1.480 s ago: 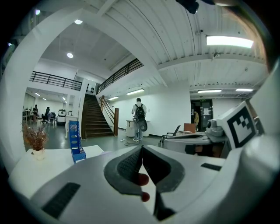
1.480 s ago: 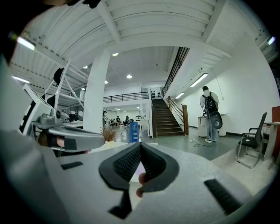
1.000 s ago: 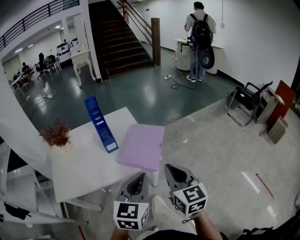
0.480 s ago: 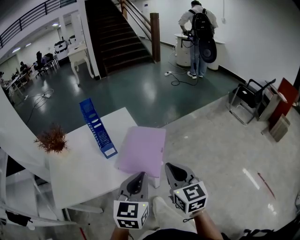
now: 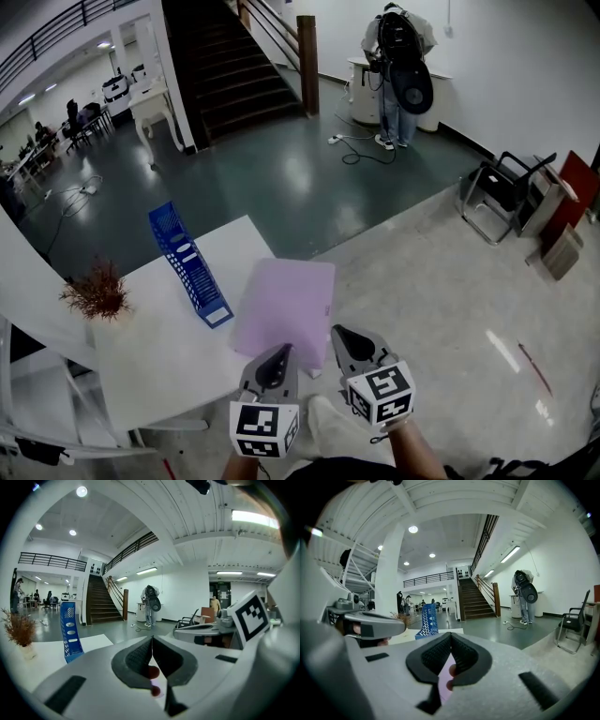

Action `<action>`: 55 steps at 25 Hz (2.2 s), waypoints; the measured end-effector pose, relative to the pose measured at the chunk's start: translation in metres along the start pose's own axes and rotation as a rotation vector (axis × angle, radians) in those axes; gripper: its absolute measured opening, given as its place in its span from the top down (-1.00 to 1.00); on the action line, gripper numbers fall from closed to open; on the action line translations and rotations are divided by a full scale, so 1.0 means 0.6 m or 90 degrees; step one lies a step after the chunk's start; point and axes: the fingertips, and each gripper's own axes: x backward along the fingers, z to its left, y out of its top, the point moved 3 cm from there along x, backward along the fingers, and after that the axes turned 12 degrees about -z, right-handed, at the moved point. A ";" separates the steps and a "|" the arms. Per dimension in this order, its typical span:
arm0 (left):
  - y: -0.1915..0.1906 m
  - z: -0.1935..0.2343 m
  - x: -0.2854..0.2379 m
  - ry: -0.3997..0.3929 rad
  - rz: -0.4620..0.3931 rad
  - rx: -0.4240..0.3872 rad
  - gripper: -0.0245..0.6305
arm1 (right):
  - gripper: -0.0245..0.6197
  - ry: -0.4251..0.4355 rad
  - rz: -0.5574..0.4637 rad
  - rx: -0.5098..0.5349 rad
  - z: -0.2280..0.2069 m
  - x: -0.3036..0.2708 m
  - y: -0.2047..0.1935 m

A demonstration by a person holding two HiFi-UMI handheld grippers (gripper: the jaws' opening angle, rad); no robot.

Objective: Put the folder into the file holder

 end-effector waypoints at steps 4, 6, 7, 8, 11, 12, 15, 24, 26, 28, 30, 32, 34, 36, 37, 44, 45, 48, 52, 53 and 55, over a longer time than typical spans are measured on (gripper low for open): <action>-0.009 0.020 -0.027 0.002 0.006 0.004 0.91 | 0.92 -0.002 0.013 0.000 -0.014 -0.029 -0.012; -0.014 0.031 -0.042 0.002 0.009 0.005 0.91 | 0.92 -0.003 0.019 -0.002 -0.020 -0.046 -0.019; -0.016 0.036 -0.048 0.002 0.011 0.007 0.91 | 0.91 -0.005 0.023 -0.004 -0.024 -0.053 -0.023; -0.018 0.040 -0.054 0.001 0.013 0.008 0.91 | 0.91 -0.006 0.025 -0.005 -0.027 -0.060 -0.026; -0.024 0.046 -0.071 -0.001 0.019 0.011 0.91 | 0.91 -0.011 0.034 -0.009 -0.040 -0.079 -0.033; -0.027 0.049 -0.077 -0.001 0.022 0.013 0.91 | 0.91 -0.011 0.039 -0.010 -0.045 -0.085 -0.037; -0.038 0.058 -0.094 0.001 0.030 0.020 0.91 | 0.91 -0.012 0.056 -0.015 -0.058 -0.103 -0.051; -0.068 0.079 -0.139 0.016 0.046 0.036 0.91 | 0.91 -0.010 0.101 -0.063 -0.099 -0.143 -0.098; -0.073 0.084 -0.148 0.017 0.050 0.037 0.91 | 0.91 -0.016 0.107 -0.067 -0.108 -0.151 -0.107; -0.079 0.088 -0.156 0.018 0.055 0.038 0.91 | 0.90 -0.021 0.113 -0.073 -0.118 -0.159 -0.118; -0.087 0.092 -0.164 0.018 0.060 0.039 0.91 | 0.86 -0.023 0.122 -0.080 -0.126 -0.167 -0.131; -0.094 0.096 -0.172 0.018 0.066 0.041 0.91 | 0.81 -0.022 0.133 -0.083 -0.130 -0.175 -0.143; -0.098 0.099 -0.180 0.017 0.070 0.043 0.91 | 0.78 -0.022 0.142 -0.084 -0.134 -0.181 -0.153; -0.103 0.102 -0.187 0.016 0.073 0.046 0.91 | 0.76 -0.023 0.150 -0.084 -0.138 -0.187 -0.163; -0.106 0.104 -0.190 0.015 0.075 0.047 0.91 | 0.75 -0.024 0.153 -0.085 -0.141 -0.190 -0.168; -0.124 0.117 -0.214 0.012 0.085 0.052 0.91 | 0.68 -0.033 0.179 -0.109 -0.162 -0.214 -0.205; -0.126 0.118 -0.218 0.011 0.087 0.052 0.91 | 0.67 -0.033 0.183 -0.115 -0.166 -0.217 -0.210; -0.132 0.119 -0.229 0.009 0.097 0.055 0.91 | 0.61 -0.029 0.200 -0.139 -0.177 -0.228 -0.225; -0.145 0.124 -0.242 0.004 0.106 0.063 0.91 | 0.50 -0.032 0.222 -0.165 -0.188 -0.239 -0.254; -0.148 0.126 -0.245 0.003 0.108 0.065 0.91 | 0.48 -0.033 0.225 -0.171 -0.191 -0.242 -0.260; -0.154 0.129 -0.252 0.002 0.113 0.067 0.91 | 0.46 -0.035 0.231 -0.183 -0.197 -0.247 -0.271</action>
